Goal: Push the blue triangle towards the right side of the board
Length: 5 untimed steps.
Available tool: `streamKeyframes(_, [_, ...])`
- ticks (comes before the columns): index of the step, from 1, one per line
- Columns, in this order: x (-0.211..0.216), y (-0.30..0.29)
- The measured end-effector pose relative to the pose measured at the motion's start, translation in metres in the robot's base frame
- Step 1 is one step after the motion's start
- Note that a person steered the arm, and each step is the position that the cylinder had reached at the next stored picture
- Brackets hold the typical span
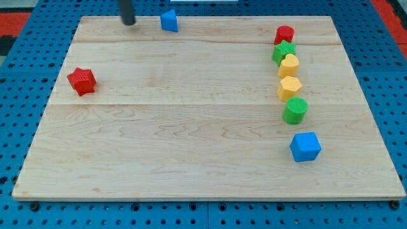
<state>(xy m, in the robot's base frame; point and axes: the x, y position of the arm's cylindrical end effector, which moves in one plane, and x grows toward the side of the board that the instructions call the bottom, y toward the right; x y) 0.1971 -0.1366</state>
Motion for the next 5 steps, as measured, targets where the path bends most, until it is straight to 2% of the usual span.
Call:
streamKeyframes(1, [-0.005, 0.063])
streamKeyframes(2, [0.010, 0.130])
streamKeyframes(3, [0.021, 0.131])
streamKeyframes(4, [0.061, 0.073])
streamKeyframes(5, [0.075, 0.130])
